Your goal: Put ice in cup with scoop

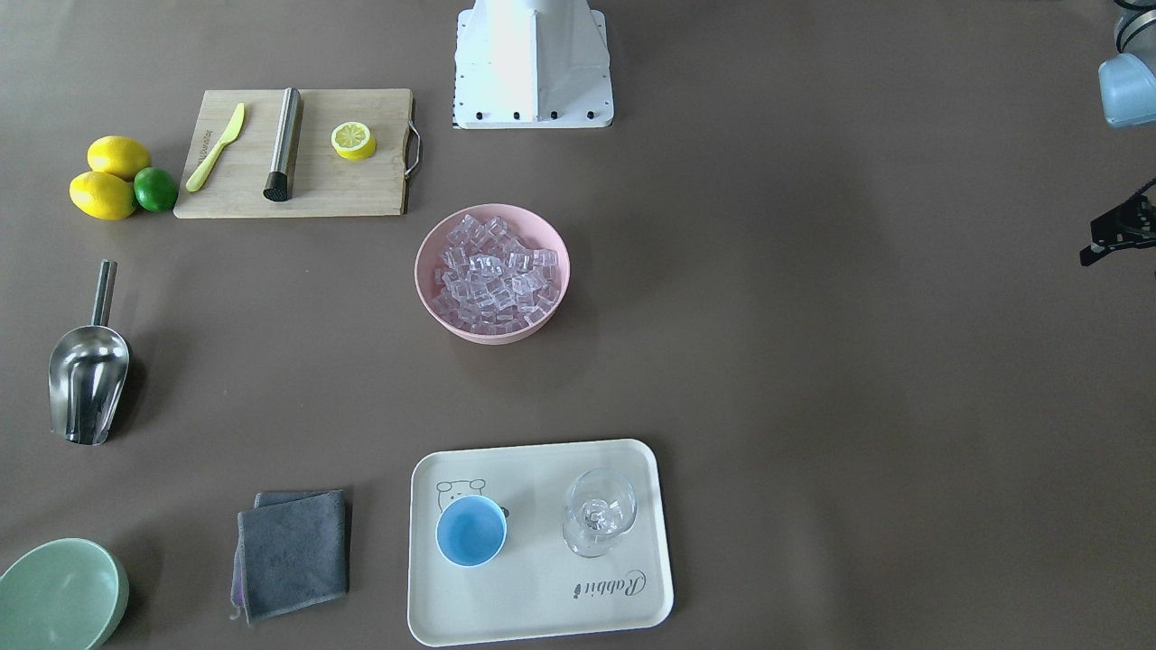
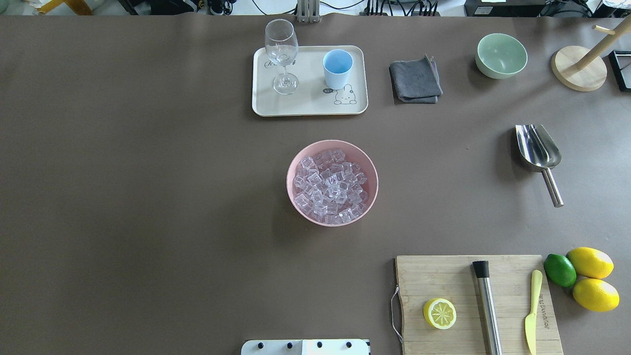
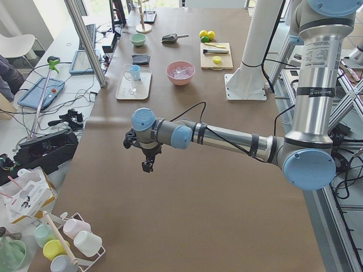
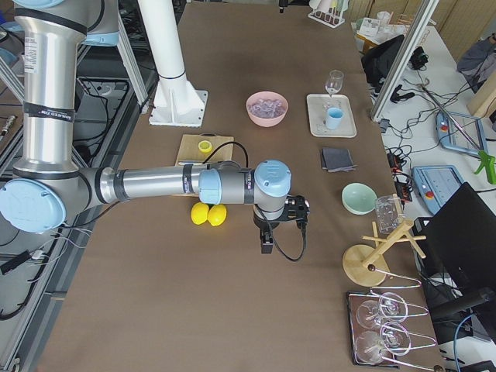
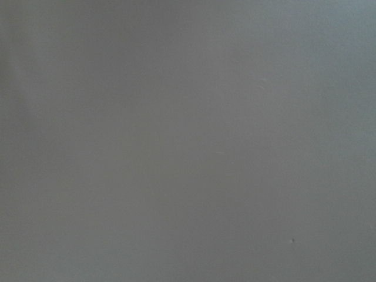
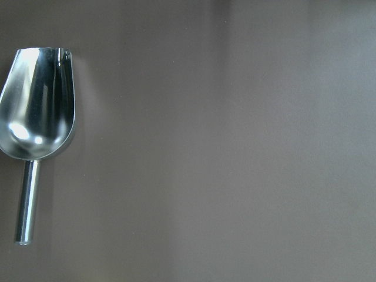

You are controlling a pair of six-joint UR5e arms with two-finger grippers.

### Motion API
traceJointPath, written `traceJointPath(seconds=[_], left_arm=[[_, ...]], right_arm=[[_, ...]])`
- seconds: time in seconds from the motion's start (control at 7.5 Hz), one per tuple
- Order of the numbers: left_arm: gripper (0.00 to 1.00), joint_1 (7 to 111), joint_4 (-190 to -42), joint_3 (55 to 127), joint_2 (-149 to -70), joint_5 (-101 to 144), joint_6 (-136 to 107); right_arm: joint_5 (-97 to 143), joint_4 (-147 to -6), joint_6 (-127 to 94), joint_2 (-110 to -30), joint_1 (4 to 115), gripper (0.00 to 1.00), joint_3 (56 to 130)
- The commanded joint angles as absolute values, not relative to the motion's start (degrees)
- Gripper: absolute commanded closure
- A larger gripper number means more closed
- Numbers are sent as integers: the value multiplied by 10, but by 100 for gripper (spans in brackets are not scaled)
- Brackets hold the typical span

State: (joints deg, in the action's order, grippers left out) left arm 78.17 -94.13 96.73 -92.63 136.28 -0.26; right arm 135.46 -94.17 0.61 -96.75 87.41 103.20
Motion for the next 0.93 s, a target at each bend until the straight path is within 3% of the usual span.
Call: traceJointPath(seconds=[0.0, 0.8], left_arm=[[1, 780, -941, 948, -940, 1362, -3], [1, 776, -942, 961, -956, 1366, -1]], right_arm=[[1354, -938, 4, -962, 875, 0, 1035], [1361, -940, -66, -976, 875, 0, 1044]])
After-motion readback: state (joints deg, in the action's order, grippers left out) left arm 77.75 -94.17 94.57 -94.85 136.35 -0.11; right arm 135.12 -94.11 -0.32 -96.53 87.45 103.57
